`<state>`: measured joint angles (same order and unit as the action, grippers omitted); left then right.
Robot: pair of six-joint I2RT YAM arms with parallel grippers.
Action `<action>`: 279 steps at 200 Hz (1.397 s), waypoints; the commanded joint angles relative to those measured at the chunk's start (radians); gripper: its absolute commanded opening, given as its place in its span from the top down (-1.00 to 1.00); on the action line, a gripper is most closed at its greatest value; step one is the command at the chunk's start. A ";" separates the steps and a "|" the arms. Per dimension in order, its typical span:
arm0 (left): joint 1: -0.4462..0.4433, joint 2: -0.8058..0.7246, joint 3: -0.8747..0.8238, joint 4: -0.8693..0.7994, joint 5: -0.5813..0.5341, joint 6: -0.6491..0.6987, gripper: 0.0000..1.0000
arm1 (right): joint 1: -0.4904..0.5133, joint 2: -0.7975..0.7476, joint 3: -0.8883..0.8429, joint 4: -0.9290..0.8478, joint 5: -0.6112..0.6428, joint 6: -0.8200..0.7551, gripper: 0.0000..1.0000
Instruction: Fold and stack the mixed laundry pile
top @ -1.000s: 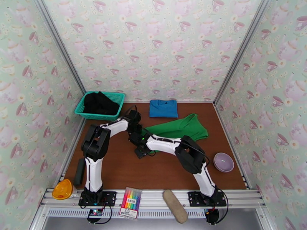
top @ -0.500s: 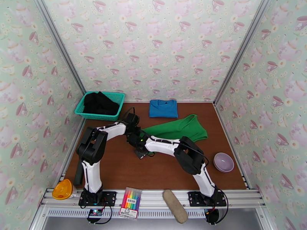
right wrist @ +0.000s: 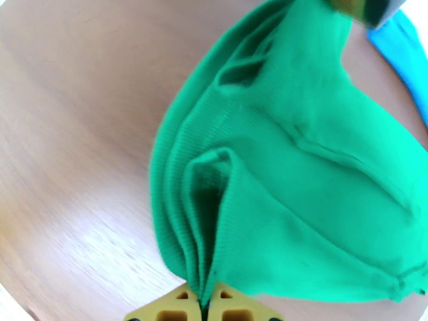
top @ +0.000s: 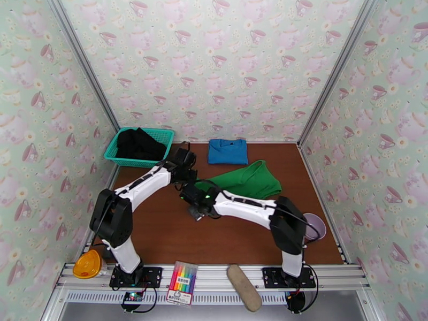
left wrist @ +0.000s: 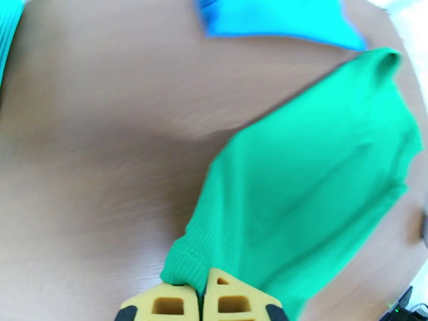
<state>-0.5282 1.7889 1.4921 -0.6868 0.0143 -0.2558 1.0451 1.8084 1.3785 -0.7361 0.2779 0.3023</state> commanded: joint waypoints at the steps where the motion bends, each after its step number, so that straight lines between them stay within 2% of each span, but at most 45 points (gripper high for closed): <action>1: -0.048 0.094 0.129 -0.089 0.016 0.021 1.00 | -0.060 -0.066 -0.123 0.009 0.064 0.051 1.00; 40: -0.121 0.341 0.443 -0.210 -0.033 0.029 1.00 | -0.161 -0.152 -0.305 0.085 0.071 0.064 1.00; 85: -0.142 0.597 0.746 -0.337 -0.088 0.024 1.00 | -0.240 -0.138 -0.371 0.188 0.071 0.035 1.00; 127: -0.144 0.679 0.806 -0.326 -0.099 0.007 1.00 | -0.265 -0.085 -0.366 0.239 0.090 0.022 1.00; 169: -0.142 0.711 0.830 -0.263 -0.114 -0.002 1.00 | -0.271 -0.050 -0.351 0.216 0.128 0.035 1.00; 201: -0.141 0.735 0.864 -0.213 -0.080 0.009 1.00 | -0.272 -0.055 -0.362 0.215 0.147 0.062 1.00; 221: -0.141 0.742 0.881 -0.198 -0.061 0.010 0.67 | -0.272 -0.063 -0.370 0.217 0.173 0.076 0.88; 244: -0.140 0.735 0.879 -0.177 -0.059 0.009 0.17 | -0.274 -0.085 -0.379 0.220 0.232 0.090 0.56; 250: -0.140 0.732 0.882 -0.170 -0.059 0.010 0.09 | -0.276 -0.095 -0.383 0.220 0.248 0.093 0.48; 266: -0.139 0.715 0.889 -0.135 -0.053 0.009 0.02 | -0.292 -0.134 -0.393 0.223 0.283 0.099 0.27; 279: -0.139 0.684 0.886 -0.097 -0.047 0.007 -0.04 | -0.317 -0.173 -0.398 0.220 0.291 0.094 0.18</action>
<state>-0.6746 2.5088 2.3413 -0.8627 -0.0566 -0.2504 0.7654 1.7210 0.9985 -0.5247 0.4870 0.3771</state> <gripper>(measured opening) 0.491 0.380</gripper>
